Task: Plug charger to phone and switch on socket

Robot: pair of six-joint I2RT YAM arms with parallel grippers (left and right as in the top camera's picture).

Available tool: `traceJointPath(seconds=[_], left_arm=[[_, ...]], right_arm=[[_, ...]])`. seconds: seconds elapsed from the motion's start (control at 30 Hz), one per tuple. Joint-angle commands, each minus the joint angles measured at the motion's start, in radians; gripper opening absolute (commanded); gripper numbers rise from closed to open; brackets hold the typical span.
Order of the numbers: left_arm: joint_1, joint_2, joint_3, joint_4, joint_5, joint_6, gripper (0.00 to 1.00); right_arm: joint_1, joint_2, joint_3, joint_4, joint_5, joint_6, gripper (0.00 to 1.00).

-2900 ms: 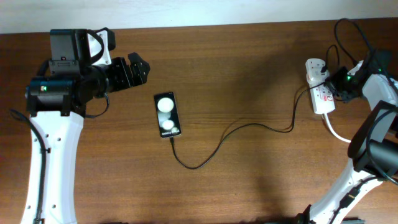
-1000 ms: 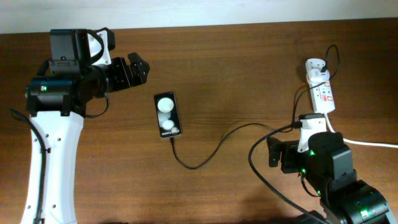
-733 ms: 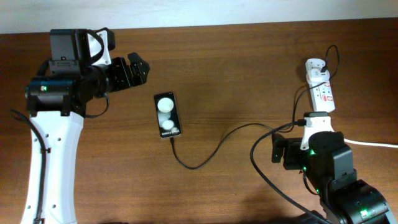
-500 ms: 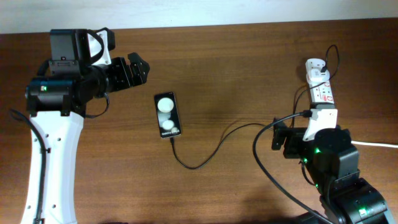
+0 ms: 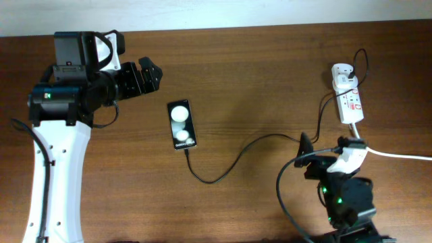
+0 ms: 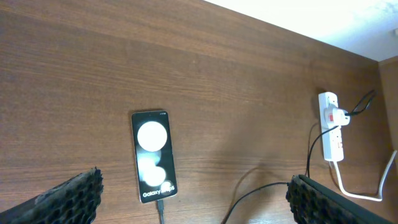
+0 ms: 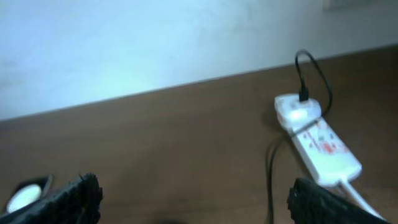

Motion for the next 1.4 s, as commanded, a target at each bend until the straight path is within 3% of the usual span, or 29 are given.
traceJointPath(seconds=[0.0,0.43,0.63,1.37], left_arm=[[0.005,-0.006,0.006,0.001,0.000,-0.006,0.99],[0.005,-0.006,0.006,0.001,0.000,-0.006,0.99],[0.005,-0.006,0.006,0.001,0.000,-0.006,0.99],[0.005,-0.006,0.006,0.001,0.000,-0.006,0.99]], right_arm=[[-0.006,-0.103,-0.078,0.018,0.004,0.005,0.99],[-0.006,-0.295,-0.209,0.027,-0.001,0.013,0.99],[-0.005,-0.294,-0.250,0.123,-0.010,0.012,0.99],[-0.005,-0.294,-0.250,0.096,-0.014,0.008,0.99]])
